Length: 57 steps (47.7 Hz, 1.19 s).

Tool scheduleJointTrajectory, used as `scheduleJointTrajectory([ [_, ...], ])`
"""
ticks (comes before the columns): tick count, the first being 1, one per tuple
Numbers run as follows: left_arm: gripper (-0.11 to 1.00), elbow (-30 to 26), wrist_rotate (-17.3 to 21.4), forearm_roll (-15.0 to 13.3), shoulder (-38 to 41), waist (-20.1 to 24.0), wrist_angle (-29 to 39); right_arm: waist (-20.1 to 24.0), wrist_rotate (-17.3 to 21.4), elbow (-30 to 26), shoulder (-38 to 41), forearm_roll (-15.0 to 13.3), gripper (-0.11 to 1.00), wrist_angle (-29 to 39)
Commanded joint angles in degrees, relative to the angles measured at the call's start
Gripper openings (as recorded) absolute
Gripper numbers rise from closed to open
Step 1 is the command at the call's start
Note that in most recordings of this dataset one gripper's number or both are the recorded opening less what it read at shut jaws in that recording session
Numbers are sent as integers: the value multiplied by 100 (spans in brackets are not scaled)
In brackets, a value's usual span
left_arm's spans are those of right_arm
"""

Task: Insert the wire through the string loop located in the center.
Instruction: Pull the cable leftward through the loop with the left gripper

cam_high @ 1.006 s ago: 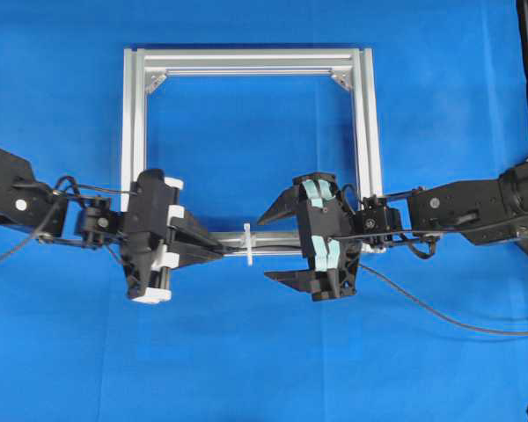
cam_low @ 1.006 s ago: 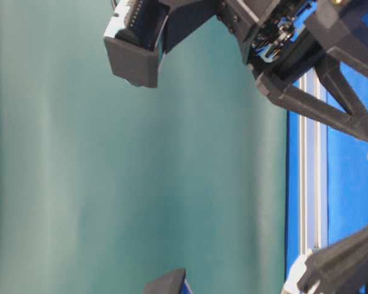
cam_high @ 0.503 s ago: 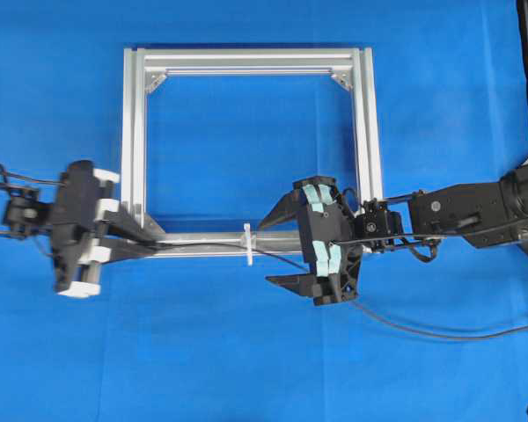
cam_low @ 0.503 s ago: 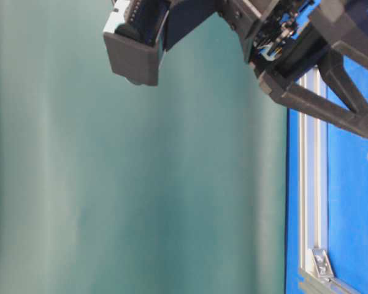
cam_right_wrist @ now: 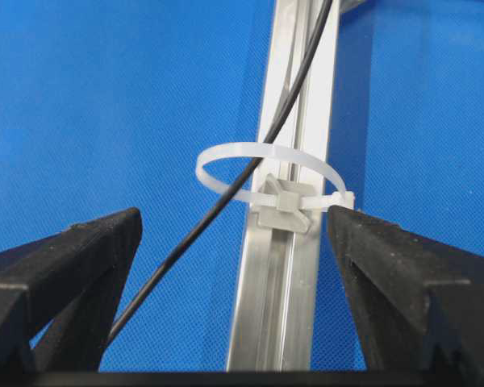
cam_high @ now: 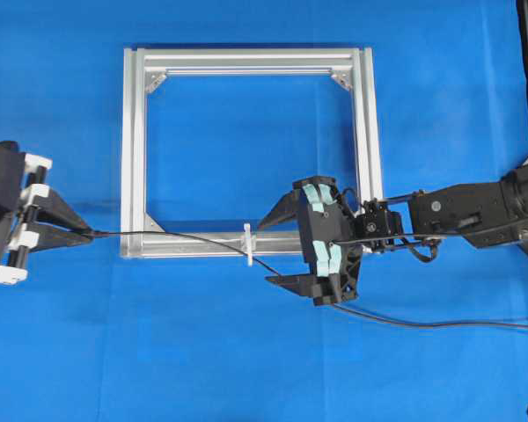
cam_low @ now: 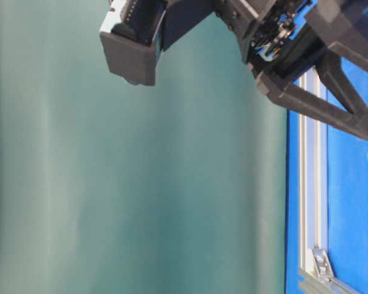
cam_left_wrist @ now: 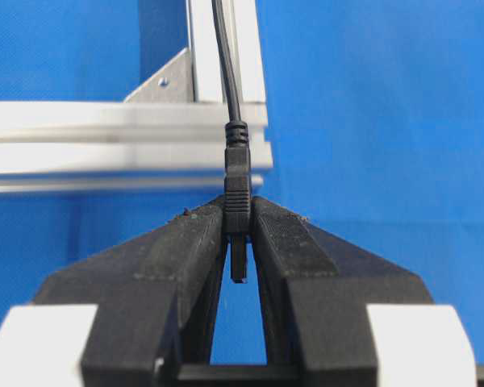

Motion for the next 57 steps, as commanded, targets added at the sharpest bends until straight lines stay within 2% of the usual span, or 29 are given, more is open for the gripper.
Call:
scheduleJointTrajectory([
  [1,8,9,-9,0,-246,-18,26,9,-18,-123,-158,-18,89,-44],
  [31,9,-79,-26,0,-70,-26,176,9,-26,-114,-158,-35,89,-44],
  [33,16,-79,-53,0,-70,-18,185,9,-26,-123,-158,-35,89,-44],
  [42,73,-79,-167,0,-70,-18,255,9,-26,-114,-158,-35,89,-44],
  [45,87,-79,-176,0,-70,-18,255,9,-26,-123,-158,-35,89,-44],
  [47,88,-79,-167,0,-79,-9,255,9,-26,-123,-158,-35,89,-44],
  [52,80,-79,-149,0,-105,9,255,9,-26,-123,-158,-35,89,-44],
  [57,82,-114,-149,9,-167,44,255,0,-44,-123,-158,-35,89,-53],
])
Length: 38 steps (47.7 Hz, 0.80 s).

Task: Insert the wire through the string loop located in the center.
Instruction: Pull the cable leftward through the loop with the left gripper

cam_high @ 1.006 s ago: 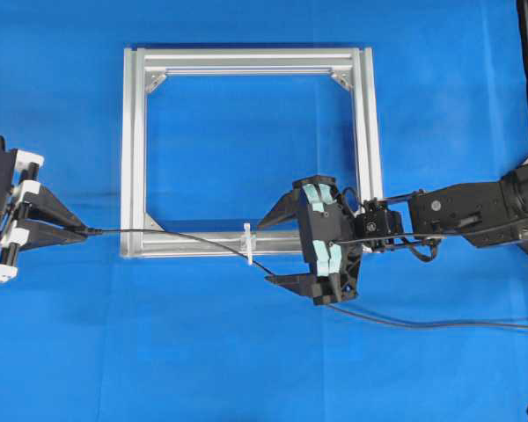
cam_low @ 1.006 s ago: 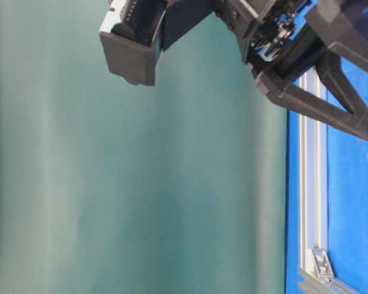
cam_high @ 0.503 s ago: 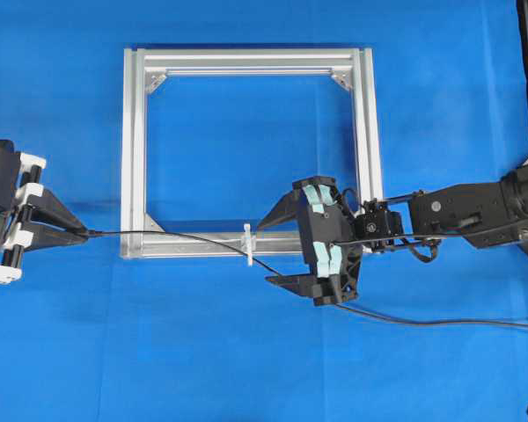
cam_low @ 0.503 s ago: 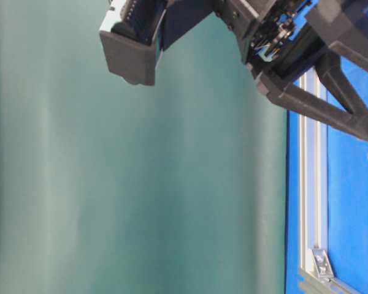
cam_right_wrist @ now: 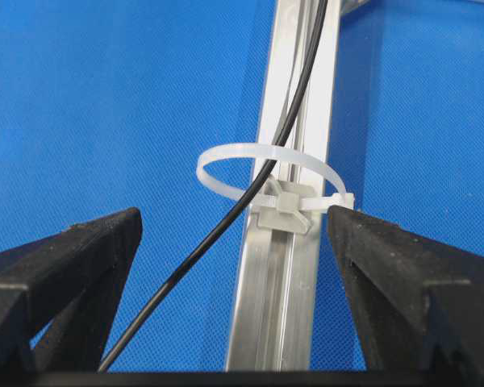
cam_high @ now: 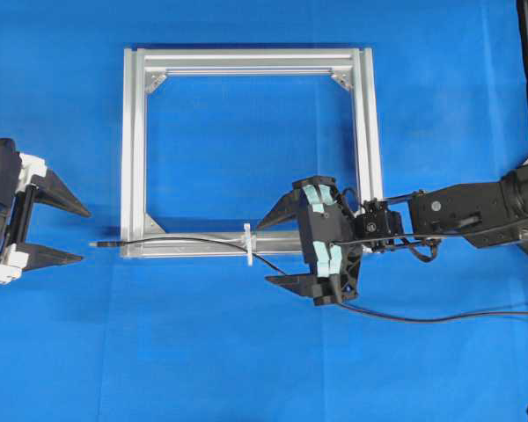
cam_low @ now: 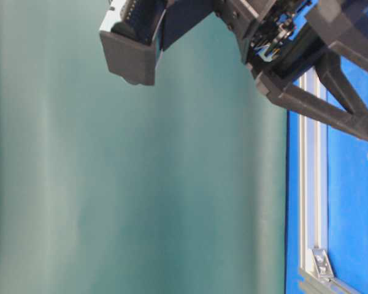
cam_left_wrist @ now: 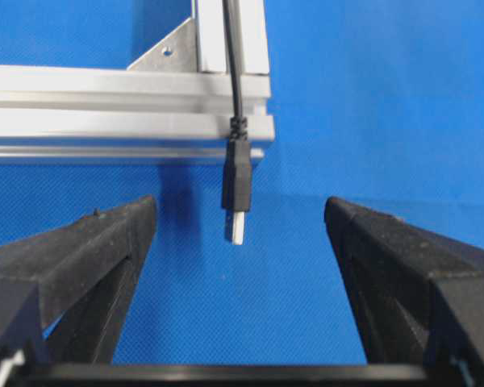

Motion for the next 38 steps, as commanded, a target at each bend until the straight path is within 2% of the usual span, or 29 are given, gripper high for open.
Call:
scheduleJointTrajectory([
  [1,82,-149,18,9,-53,44,-18,-9,-18,-114,-167,-9,89,-53],
  [26,82,-606,360,35,-62,35,-18,-246,-35,35,-1046,-9,89,0],
  [38,82,-659,492,35,-70,35,-9,-255,-35,88,-1125,-9,89,0],
])
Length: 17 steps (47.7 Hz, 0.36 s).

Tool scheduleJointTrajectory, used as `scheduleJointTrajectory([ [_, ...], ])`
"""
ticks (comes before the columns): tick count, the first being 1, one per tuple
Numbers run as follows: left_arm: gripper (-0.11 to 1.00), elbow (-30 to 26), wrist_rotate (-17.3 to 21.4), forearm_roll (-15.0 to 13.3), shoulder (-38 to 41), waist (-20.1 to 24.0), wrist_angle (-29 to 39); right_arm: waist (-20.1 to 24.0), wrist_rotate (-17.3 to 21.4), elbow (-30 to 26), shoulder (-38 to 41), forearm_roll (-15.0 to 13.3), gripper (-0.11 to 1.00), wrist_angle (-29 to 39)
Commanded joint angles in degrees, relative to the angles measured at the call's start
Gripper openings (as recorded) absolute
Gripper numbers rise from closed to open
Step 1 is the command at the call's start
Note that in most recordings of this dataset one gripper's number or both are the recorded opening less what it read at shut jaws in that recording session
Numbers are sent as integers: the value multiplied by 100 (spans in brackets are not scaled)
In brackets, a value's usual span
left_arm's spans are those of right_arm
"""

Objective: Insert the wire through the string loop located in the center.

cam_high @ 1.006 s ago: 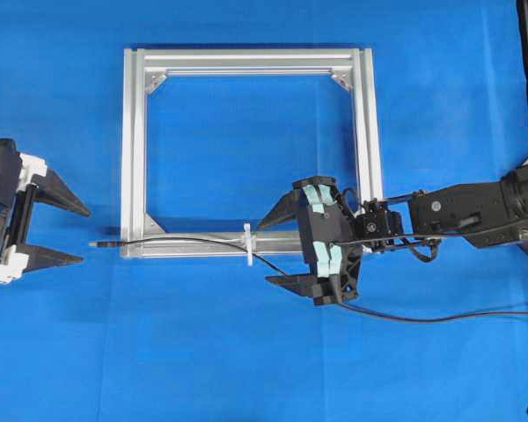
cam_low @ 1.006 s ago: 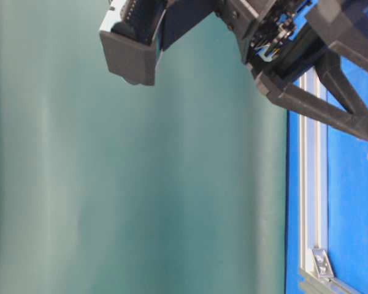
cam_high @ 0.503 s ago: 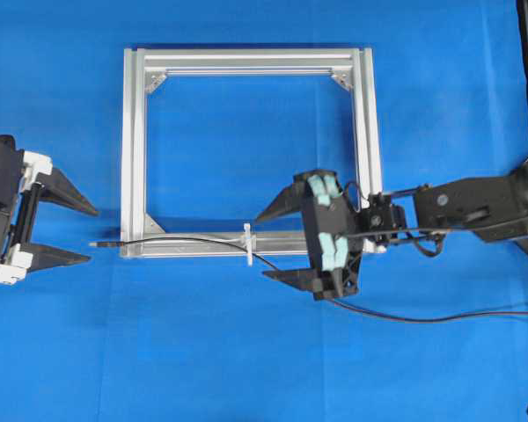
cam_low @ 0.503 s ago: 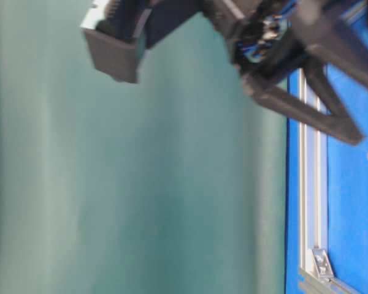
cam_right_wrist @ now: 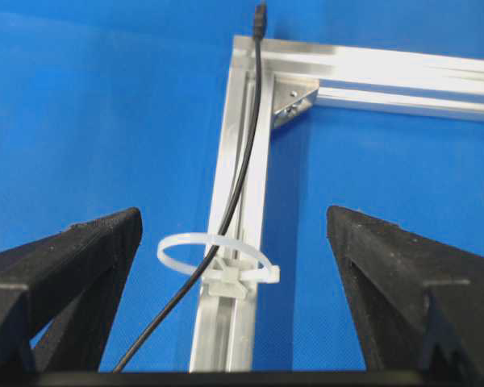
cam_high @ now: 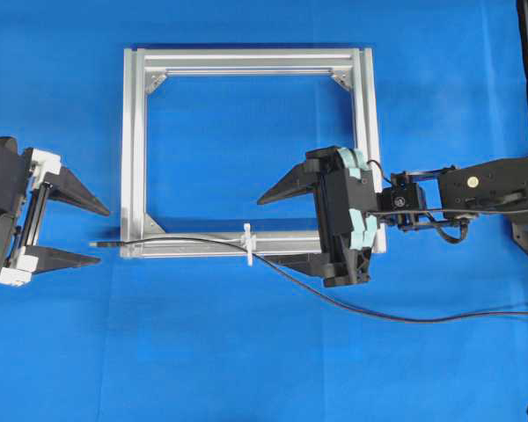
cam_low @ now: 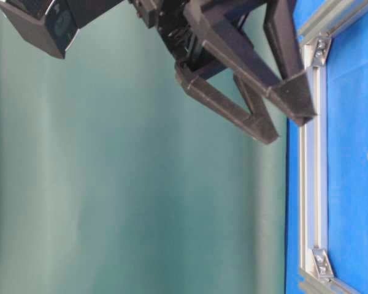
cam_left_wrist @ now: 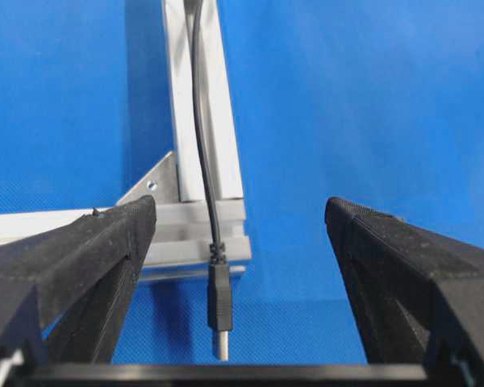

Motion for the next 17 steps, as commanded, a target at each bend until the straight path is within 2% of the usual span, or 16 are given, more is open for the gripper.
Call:
scheduleJointTrajectory([
  [1,82,-105,18,18,-18,18,-18,-18,-9,-44,-132,-9,89,-9],
  [17,82,-88,18,18,-9,105,0,-26,-9,-44,-132,-9,89,35],
])
